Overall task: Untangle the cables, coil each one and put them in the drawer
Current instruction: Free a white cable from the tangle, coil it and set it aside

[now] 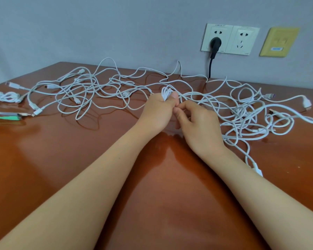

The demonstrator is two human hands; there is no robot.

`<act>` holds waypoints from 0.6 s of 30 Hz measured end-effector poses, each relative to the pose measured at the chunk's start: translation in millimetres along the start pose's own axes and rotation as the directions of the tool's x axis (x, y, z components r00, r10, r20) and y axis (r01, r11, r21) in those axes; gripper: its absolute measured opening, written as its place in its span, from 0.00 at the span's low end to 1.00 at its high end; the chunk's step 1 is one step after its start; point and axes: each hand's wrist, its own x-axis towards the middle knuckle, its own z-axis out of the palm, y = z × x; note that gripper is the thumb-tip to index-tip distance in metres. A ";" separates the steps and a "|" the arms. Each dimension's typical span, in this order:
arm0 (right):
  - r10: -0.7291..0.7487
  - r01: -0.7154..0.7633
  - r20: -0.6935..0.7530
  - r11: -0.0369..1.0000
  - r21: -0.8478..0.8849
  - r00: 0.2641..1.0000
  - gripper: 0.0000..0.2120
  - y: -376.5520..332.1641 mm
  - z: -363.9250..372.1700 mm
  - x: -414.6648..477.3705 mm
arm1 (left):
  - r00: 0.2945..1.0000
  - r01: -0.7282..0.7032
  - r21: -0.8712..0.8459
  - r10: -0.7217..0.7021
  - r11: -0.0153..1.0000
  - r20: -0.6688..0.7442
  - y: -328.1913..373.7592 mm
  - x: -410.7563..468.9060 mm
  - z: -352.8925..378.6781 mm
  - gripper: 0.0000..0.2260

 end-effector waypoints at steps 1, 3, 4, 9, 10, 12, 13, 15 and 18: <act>0.011 -0.010 0.013 1.000 -0.013 1.000 0.06 -1.1 -0.2 -0.1 | 1.000 0.000 0.009 0.000 1.000 0.002 -1.0 0.2 0.0 0.19; 0.021 -0.019 0.036 0.999 -0.050 0.999 0.07 -1.8 -0.4 0.4 | 1.000 0.025 0.012 -0.025 1.000 0.016 -2.4 -0.2 -0.7 0.19; 0.022 -0.019 0.042 0.998 -0.063 0.999 0.07 -1.6 -0.4 0.8 | 0.999 0.032 0.021 -0.033 0.999 0.013 -2.9 -0.6 -1.2 0.19; 0.016 -0.014 0.034 0.998 -0.065 0.999 0.05 -2.3 -1.0 0.2 | 0.999 0.013 0.133 -0.009 0.991 -0.031 1.0 -4.0 -2.5 0.18; 0.009 -0.006 0.039 0.997 -0.075 0.999 0.04 -2.2 -0.9 0.1 | 0.999 0.023 0.108 -0.019 0.994 -0.035 2.0 -4.3 -3.0 0.18; 0.000 0.004 0.047 0.996 -0.086 0.999 0.02 -2.0 -1.0 0.2 | 0.998 0.053 0.038 -0.051 0.998 -0.043 2.7 -3.2 -4.5 0.17; -0.001 0.006 0.050 0.996 -0.087 0.999 0.02 -2.2 -1.3 0.2 | 0.997 0.065 0.006 -0.065 0.998 -0.052 1.9 -1.6 -5.3 0.17; 0.003 0.002 0.062 0.996 -0.090 0.998 0.03 -2.5 -1.5 0.3 | 0.994 0.084 -0.062 -0.088 0.994 -0.064 0.5 1.2 -6.5 0.16; 0.007 0.001 0.073 0.995 -0.101 0.997 0.03 -2.1 -1.2 0.2 | 0.990 0.133 -0.250 -0.143 0.959 -0.021 0.6 1.1 -6.1 0.16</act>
